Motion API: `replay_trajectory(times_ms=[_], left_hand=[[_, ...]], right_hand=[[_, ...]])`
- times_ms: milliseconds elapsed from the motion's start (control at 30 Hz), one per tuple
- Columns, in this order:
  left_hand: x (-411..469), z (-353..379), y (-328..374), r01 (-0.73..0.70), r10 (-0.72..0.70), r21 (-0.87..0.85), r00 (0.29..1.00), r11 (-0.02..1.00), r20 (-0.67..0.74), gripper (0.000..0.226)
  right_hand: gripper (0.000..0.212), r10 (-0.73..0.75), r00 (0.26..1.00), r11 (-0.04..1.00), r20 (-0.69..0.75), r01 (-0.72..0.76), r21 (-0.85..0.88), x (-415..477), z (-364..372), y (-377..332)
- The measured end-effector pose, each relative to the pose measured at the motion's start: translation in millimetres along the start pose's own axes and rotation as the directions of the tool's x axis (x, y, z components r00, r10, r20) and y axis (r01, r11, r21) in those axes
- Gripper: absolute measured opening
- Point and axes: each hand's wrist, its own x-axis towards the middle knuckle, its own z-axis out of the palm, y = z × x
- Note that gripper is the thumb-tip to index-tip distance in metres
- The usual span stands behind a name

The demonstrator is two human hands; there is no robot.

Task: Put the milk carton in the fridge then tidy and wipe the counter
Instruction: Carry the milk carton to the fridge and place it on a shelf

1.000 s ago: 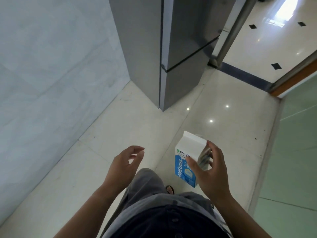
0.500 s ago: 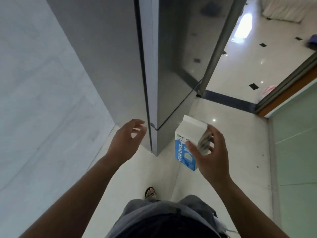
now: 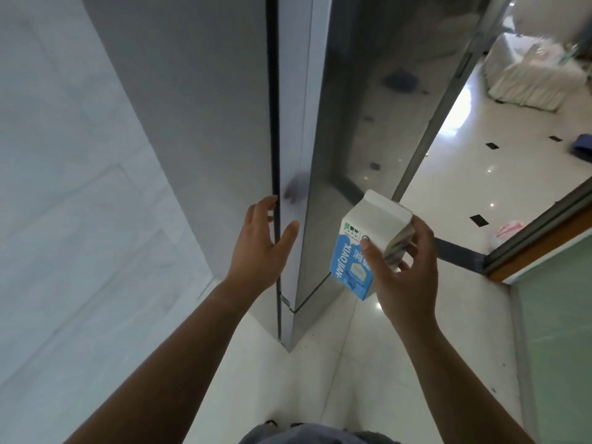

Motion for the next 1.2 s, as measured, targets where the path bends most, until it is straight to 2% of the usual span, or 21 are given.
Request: replay_trajectory(times_ms=[200,333,800,1200], left_hand=[[11.0,3.6,11.0,0.005,-0.011,-0.127,0.999,0.992,-0.044,0.063],[16.6,7.7,14.3,-0.011,0.008,-0.185,1.0,0.983,-0.018,0.064],[22.6,14.4,8.9,-0.035,0.023,-0.197,0.998,0.98,-0.062,0.059],[15.4,17.9,21.1,0.016,-0.03,-0.138,0.995,0.99,-0.099,0.055]], right_hand=[[0.068,-0.001,1.0,1.0,0.018,0.001,0.013,14.6,7.6,-3.7],[0.069,0.003,1.0,1.0,0.007,-0.003,0.016,10.8,14.3,-4.4],[0.062,0.022,0.997,1.0,-0.081,-0.022,-0.001,-21.3,4.9,-5.5],[0.051,0.081,0.996,0.996,-0.039,-0.08,0.026,-58.0,-39.1,22.3]])
